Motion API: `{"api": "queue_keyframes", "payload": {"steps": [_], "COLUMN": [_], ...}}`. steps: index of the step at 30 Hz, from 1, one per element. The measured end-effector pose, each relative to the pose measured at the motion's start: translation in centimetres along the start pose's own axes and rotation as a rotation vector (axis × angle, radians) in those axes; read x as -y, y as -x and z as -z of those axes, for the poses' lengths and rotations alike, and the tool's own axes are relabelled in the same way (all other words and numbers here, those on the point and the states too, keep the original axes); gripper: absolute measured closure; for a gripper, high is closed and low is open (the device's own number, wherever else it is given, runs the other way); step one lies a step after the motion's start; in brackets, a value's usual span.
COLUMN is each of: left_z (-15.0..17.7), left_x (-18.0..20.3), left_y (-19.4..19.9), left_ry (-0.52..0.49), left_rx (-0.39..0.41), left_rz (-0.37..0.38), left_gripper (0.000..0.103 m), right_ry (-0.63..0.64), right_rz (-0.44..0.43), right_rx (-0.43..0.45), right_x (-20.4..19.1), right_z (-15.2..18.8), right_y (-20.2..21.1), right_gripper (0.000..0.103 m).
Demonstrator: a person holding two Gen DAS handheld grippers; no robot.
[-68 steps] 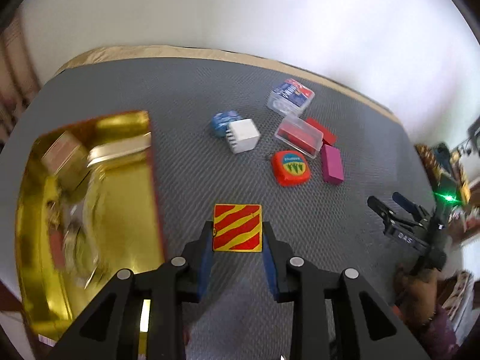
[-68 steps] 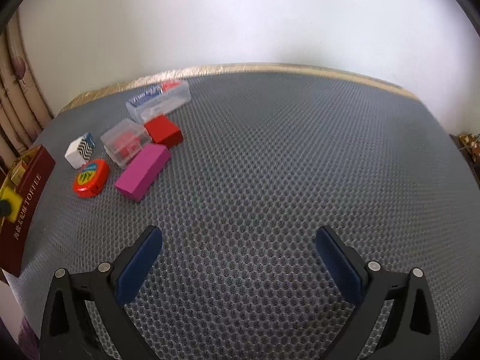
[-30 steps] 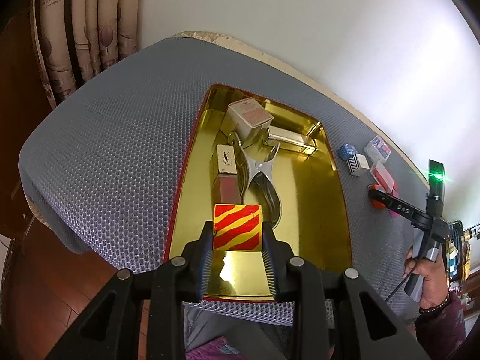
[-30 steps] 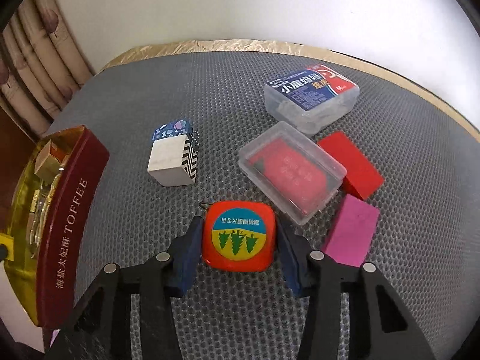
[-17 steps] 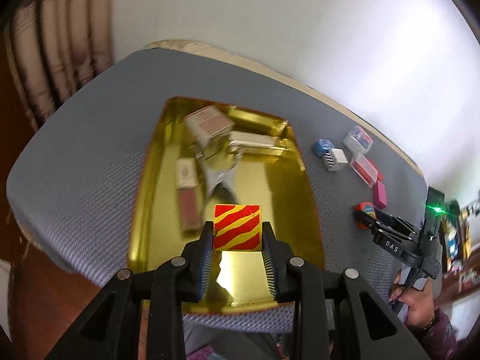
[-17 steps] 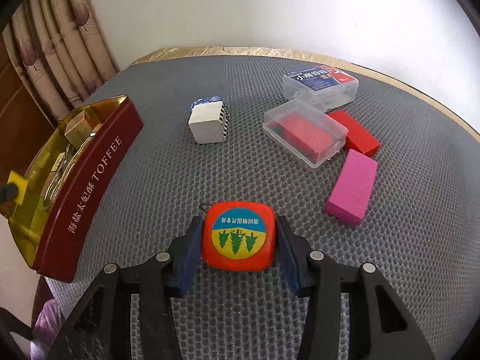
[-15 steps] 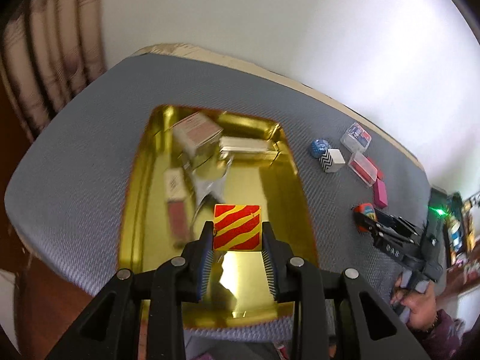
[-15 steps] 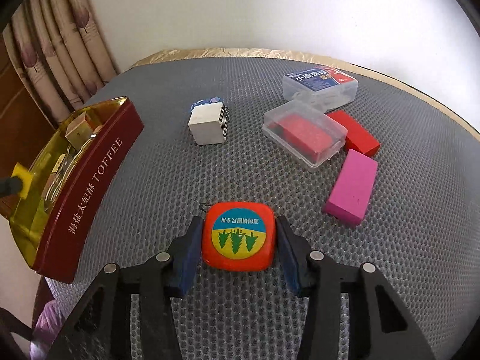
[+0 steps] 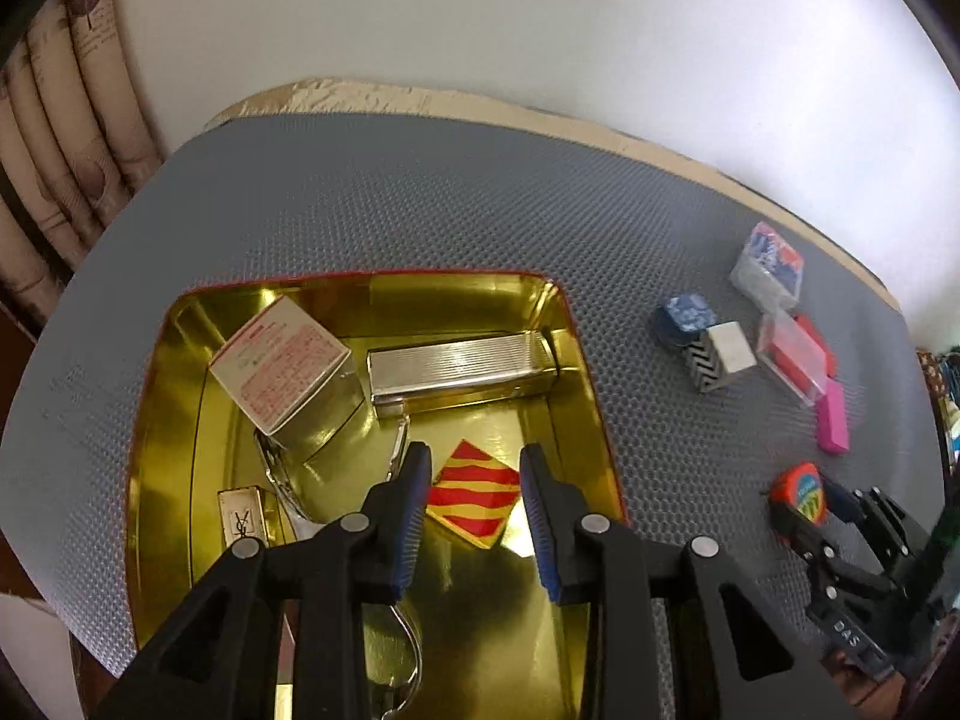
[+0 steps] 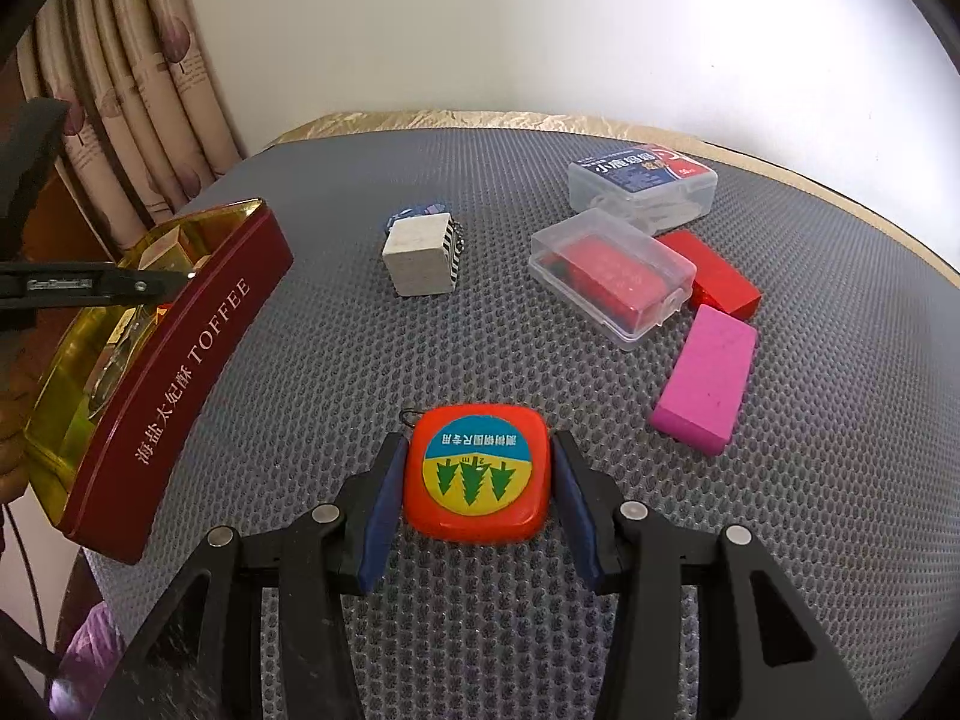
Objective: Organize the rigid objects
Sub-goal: 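Release the striped cube in the tin while the right carries the tape measure toward it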
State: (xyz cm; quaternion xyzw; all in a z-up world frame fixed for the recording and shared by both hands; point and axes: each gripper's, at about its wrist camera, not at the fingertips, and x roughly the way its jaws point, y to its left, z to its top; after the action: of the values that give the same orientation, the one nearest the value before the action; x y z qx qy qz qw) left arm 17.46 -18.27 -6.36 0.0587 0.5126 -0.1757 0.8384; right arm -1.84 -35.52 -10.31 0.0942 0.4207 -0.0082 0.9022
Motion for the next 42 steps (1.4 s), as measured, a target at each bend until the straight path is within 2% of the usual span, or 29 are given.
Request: {"api": "queue_keyframes", "payload": {"steps": [2,5,9,12,17,22,27,31,35,39,42], "left_z": [0.2,1.5,4.2,7.4,11.5,12.5,12.5,12.4,12.4,12.5,12.7], "left_x": [-0.5,-2.1,-5.1,-7.9,-11.5,-12.5,-10.7,-9.7,-9.9,-10.9,-11.8], "left_y": [0.5,3.3,7.2,9.5,10.7,9.3,9.0,9.8,9.9,9.7,9.8], "left_ry": [0.038,0.116,0.237,0.339,0.418,0.43,0.354,0.312,0.322,0.369,0.405], "left_rx": [0.011,0.083,0.163,0.213,0.198,0.123,0.115,0.151,0.152,0.138,0.139], "left_rz": [0.017,0.032,-0.032,-0.121,-0.183,-0.148,-0.15,-0.167,-0.164,-0.152,-0.146], "left_gripper": [0.072,0.069,0.065,0.064,0.063,0.063,0.063,0.063,0.063,0.063,0.063], "right_ry": [0.0,-0.002,-0.004,-0.002,-0.003,-0.041,-0.025,0.023,0.115,0.217,0.251], "right_rz": [-0.001,-0.004,-0.006,-0.004,-0.012,-0.051,-0.092,-0.211,-0.307,-0.351,-0.359], "right_rx": [0.0,-0.001,-0.005,-0.012,-0.041,-0.063,-0.025,-0.003,-0.018,-0.06,-0.092], "right_x": [-0.1,-0.1,0.0,0.0,-0.2,-0.7,-2.7,-6.8,-12.1,-17.1,-19.3], "right_z": [-0.1,-0.2,-0.3,-0.5,-1.0,-1.3,-2.1,-4.2,-5.6,-6.1,-6.0], "right_y": [-0.1,-0.1,-0.1,-0.1,-0.1,0.9,3.8,5.8,5.8,4.0,2.4], "right_gripper": [0.058,0.058,0.058,0.058,0.058,0.058,0.058,0.058,0.058,0.058,0.058]}}
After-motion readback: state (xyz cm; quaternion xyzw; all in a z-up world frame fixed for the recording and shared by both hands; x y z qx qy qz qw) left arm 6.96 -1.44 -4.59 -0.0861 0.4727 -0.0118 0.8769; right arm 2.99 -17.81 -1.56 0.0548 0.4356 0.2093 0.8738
